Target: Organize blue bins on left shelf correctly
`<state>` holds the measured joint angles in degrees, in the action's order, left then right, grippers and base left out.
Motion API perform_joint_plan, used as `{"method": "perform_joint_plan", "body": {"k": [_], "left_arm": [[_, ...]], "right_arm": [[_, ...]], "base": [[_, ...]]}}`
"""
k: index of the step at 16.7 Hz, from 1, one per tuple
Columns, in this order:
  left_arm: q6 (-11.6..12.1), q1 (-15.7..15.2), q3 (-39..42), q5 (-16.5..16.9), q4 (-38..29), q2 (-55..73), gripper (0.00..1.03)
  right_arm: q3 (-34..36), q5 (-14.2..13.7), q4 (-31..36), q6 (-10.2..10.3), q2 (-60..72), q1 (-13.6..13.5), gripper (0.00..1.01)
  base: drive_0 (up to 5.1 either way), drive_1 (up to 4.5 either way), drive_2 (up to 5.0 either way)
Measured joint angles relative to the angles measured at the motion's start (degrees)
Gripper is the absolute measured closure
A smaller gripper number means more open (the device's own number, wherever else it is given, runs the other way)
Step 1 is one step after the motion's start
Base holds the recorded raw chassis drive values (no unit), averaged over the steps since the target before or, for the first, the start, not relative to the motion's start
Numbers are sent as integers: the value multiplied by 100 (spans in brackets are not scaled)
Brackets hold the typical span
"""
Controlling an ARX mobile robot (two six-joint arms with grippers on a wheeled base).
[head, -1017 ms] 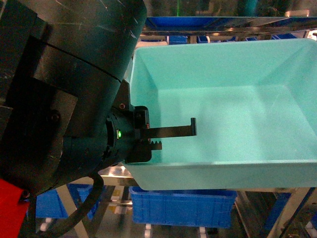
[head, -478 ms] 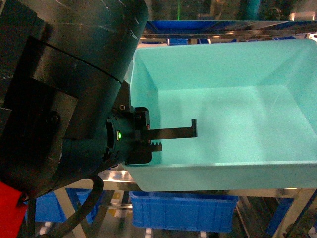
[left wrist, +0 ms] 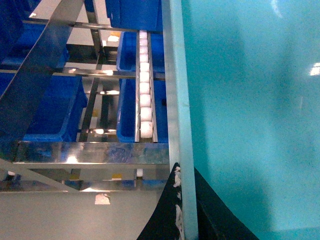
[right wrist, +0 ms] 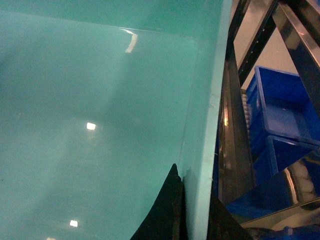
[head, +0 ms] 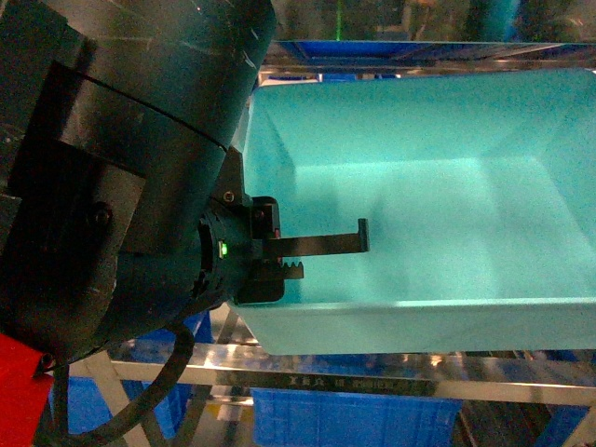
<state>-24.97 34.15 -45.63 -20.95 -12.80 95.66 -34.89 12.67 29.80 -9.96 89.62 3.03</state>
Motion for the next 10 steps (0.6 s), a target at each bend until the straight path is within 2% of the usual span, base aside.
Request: {"method": "perform_joint_plan", "body": {"k": [3, 4, 6, 10], "left_arm": [[4, -2, 0, 17, -13, 9, 101], [35, -22, -37, 46, -22, 120, 101], [92, -129, -149, 254, 33, 557, 101], [179, -313, -426, 525, 17, 1132, 101]], "right_arm": [[-9, -48, -68, 7, 57, -4, 99], [-33, -92, -114, 105, 267, -15, 99], [-76, -229, -256, 170, 745, -162, 99], [-315, -361, -378, 267, 1241, -229, 99]], "base": [[0, 0, 0], [0, 0, 0], [0, 0, 0], [0, 0, 0]]}}
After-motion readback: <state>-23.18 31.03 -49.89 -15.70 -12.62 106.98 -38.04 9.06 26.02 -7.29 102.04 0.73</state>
